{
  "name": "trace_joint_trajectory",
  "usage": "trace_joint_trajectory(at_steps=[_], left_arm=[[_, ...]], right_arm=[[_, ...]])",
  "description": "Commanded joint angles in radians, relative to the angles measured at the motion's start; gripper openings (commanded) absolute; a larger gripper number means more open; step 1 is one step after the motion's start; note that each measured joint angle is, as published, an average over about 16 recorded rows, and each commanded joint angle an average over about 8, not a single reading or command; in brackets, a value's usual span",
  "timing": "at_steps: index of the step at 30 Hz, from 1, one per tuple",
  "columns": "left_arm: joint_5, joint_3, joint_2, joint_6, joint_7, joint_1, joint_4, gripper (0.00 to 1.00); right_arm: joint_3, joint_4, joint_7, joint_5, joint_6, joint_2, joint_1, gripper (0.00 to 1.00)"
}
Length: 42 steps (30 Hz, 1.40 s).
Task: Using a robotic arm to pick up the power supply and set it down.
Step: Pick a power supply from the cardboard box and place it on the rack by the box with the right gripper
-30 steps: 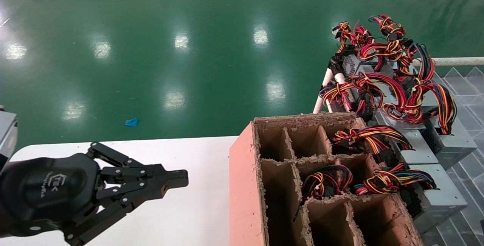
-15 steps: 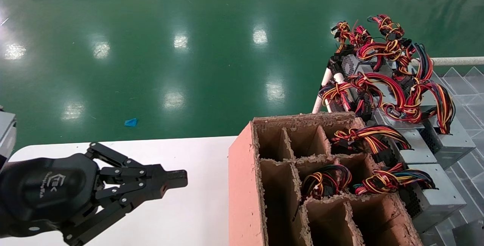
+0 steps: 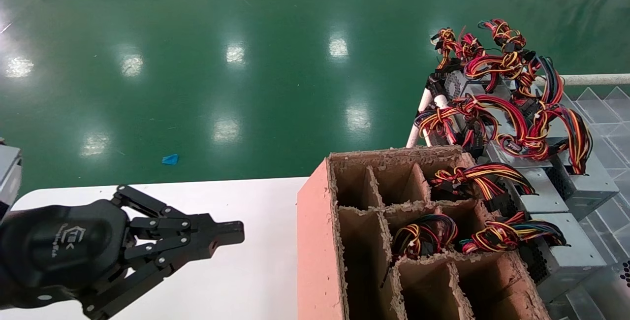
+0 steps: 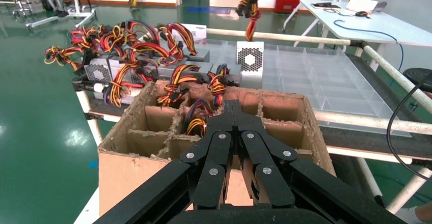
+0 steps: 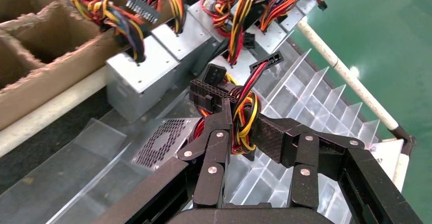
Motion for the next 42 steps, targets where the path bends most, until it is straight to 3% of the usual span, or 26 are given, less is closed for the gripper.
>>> trace_joint_trajectory(at_steps=[1,13,29,42], left_arm=[[0.0,0.0,0.0,0.0,0.0,0.0,0.0,0.0],[0.0,0.0,0.0,0.0,0.0,0.0,0.0,0.0],[0.0,0.0,0.0,0.0,0.0,0.0,0.0,0.0],[0.0,0.0,0.0,0.0,0.0,0.0,0.0,0.0]], right_arm=[[0.001,-0.041,-0.023,-0.005,0.0,-0.024,-0.005,0.0],[0.05,-0.188,-0.119,-0.049,-0.015,-0.143,0.008,0.0],[0.08,-0.232,-0.15,-0.066,-0.019,-0.175,0.029,0.0],[0.047,-0.305,-0.199,-0.025,-0.02,-0.226,-0.009,0.0]])
